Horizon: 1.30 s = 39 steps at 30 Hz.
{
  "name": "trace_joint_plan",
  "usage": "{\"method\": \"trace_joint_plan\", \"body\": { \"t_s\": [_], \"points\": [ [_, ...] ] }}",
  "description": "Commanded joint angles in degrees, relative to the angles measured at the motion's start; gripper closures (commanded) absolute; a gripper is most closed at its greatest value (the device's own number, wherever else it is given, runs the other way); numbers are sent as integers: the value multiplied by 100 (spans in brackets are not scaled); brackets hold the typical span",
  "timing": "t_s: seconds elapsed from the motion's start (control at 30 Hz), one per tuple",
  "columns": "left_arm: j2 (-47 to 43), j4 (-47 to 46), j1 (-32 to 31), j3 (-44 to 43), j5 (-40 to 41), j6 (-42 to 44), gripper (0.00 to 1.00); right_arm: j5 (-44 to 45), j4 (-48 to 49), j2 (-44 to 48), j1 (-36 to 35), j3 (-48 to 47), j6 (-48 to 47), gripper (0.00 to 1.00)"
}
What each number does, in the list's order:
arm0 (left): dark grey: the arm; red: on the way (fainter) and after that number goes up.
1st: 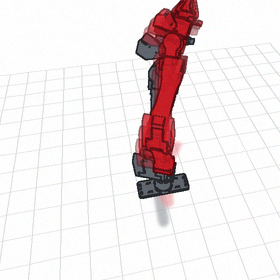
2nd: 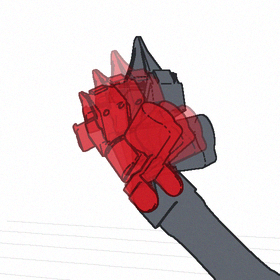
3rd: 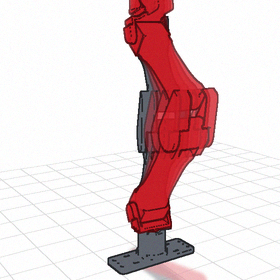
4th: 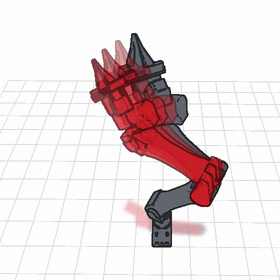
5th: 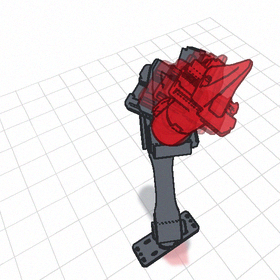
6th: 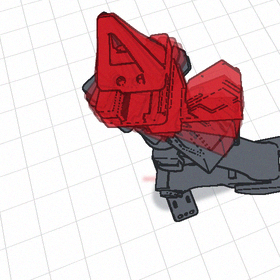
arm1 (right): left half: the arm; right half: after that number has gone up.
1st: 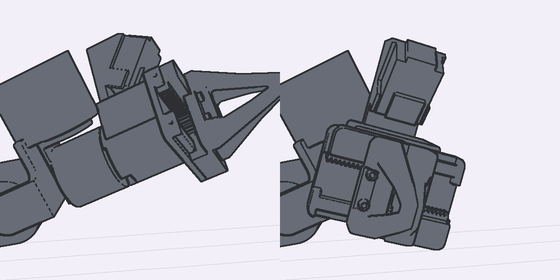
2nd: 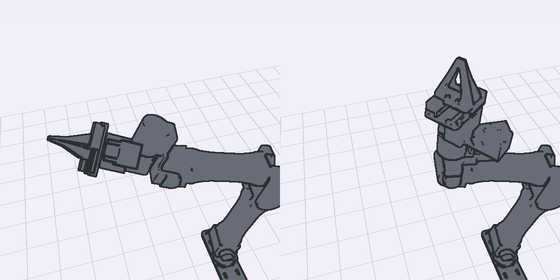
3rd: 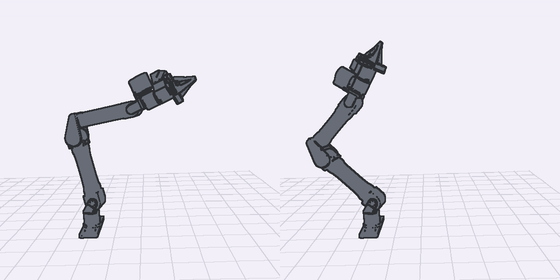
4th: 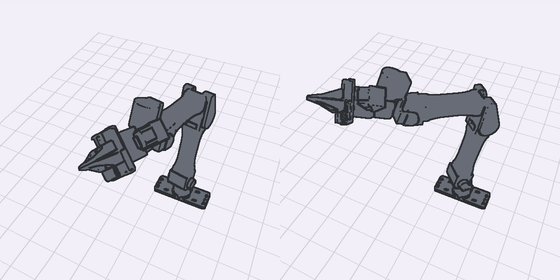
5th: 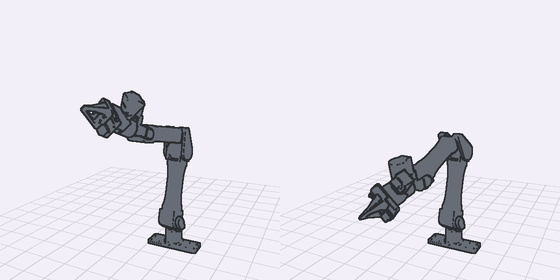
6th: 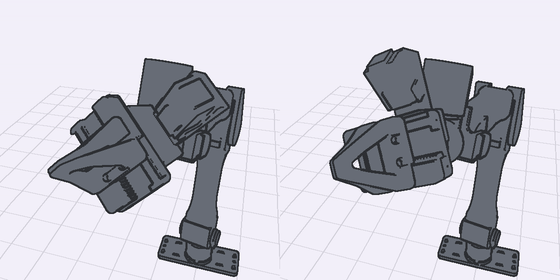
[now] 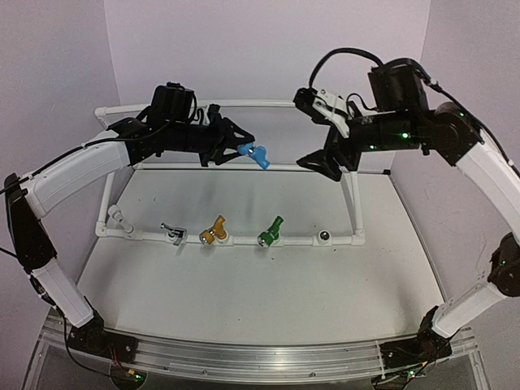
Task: Install the water faucets
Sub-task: Pass from the left arm to the right
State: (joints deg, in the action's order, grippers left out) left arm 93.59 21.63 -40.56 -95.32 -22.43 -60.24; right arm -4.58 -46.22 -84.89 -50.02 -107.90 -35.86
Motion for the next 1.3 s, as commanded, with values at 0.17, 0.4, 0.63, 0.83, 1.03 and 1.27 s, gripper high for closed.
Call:
{"method": "trace_joint_plan", "body": {
  "t_s": [0.17,0.4,0.63,0.83,1.03,1.27],
  "points": [
    [-43,-58,-147,-403,2072,-1110,100,1287,-1382,-1691,-154,-1477,89,20],
    [-266,-643,-214,206,2188,-1967,100,1448,-556,-2280,-207,-1797,-419,31],
    [-278,-719,-242,123,2039,-2191,100,1072,118,-2558,-210,-1849,-1112,40],
    [-251,-969,-254,110,1754,-2263,100,615,564,-2579,-210,-1669,-1726,44],
    [-224,-958,-302,79,1737,-2297,100,941,695,-2817,-208,-1865,-2081,52],
    [-353,-1218,-321,275,1706,-2387,100,1286,909,-2885,-207,-1681,-2389,62]
  ]
}}
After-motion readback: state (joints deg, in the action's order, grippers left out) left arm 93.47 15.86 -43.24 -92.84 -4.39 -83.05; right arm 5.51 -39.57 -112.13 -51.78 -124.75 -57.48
